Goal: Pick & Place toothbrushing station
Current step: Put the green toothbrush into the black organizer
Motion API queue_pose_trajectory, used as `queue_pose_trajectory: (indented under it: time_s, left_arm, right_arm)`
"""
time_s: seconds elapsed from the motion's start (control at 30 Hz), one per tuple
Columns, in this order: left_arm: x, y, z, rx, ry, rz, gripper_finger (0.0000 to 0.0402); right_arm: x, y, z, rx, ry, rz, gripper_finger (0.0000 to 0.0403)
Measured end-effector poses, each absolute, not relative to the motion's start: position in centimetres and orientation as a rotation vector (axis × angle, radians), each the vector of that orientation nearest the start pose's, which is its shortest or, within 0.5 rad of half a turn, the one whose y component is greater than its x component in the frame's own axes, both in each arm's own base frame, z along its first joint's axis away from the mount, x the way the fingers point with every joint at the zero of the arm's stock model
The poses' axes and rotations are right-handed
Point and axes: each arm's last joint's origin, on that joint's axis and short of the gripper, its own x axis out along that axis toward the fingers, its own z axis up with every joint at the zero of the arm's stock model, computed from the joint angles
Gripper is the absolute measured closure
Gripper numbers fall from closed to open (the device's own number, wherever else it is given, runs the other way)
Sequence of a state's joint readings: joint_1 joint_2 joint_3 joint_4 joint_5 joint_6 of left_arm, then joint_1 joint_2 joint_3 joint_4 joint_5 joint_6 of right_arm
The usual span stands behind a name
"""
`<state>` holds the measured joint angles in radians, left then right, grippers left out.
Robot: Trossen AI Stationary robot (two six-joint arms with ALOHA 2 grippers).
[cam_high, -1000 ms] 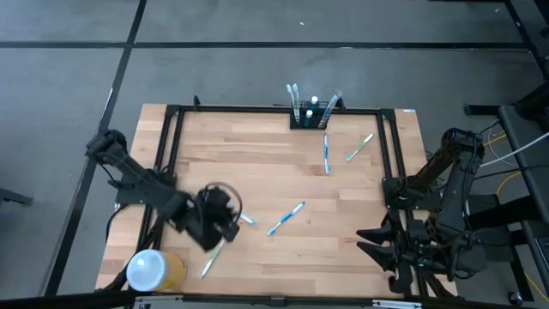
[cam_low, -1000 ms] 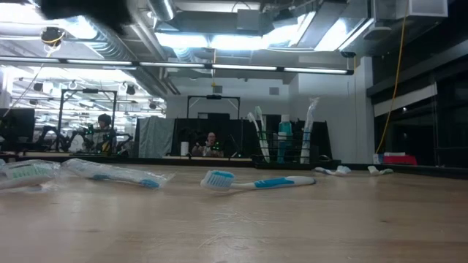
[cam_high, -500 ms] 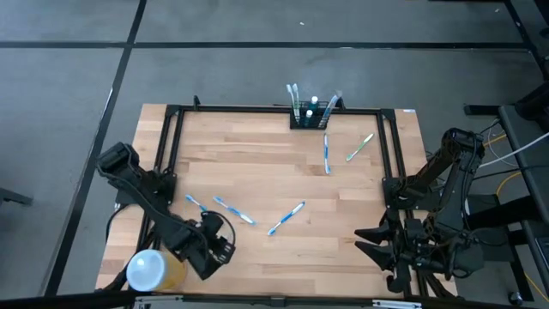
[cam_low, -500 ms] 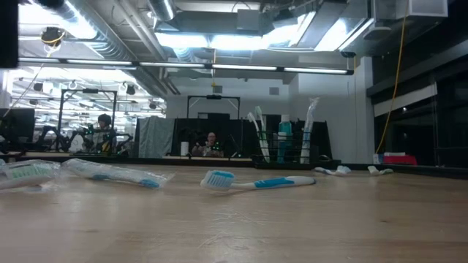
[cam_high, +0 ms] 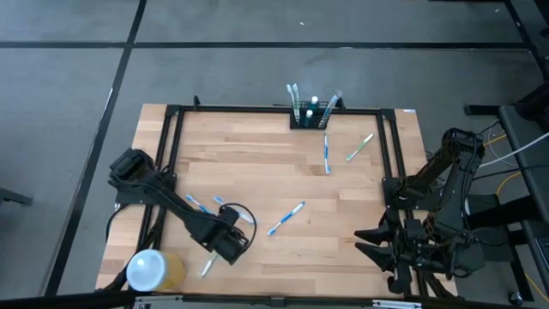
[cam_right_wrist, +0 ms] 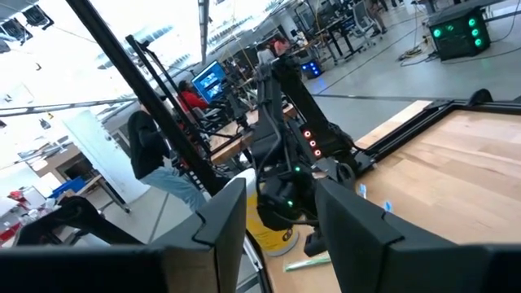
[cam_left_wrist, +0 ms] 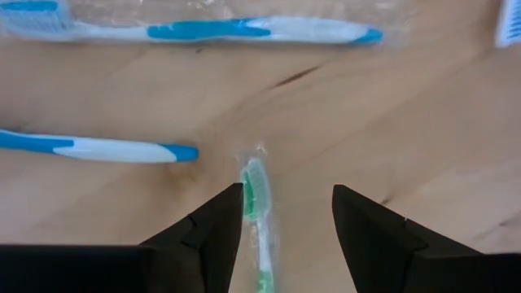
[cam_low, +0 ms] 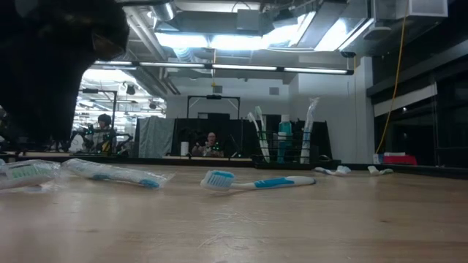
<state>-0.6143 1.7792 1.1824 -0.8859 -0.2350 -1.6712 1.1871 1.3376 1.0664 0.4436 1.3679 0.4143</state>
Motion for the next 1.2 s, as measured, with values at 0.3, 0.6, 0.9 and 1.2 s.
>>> queue_pose_trajectory:
  time_s: [0.3,0.6,0.9,1.2]
  left_arm:
    - [26.5,-17.8,17.2,-0.755,1.162,0.839,0.0217]
    - [26.7,-18.3,15.3,-0.726,1.205,0.872,0.0221]
    - [27.1,-18.3,15.3,-0.678,1.150,0.833,0.0387]
    - [28.4,-17.2,18.8,-0.673,0.782,0.768,0.0399]
  right_arm:
    - [13.2,25.2,36.6,0.588,-0.090,-0.160,0.0250]
    - [13.2,25.3,36.8,0.600,-0.093,-0.147,0.0250]
    - [13.2,25.3,36.8,0.606,-0.095,-0.146,0.0250]
    - [13.2,25.2,36.8,0.613,-0.097,-0.147,0.0250]
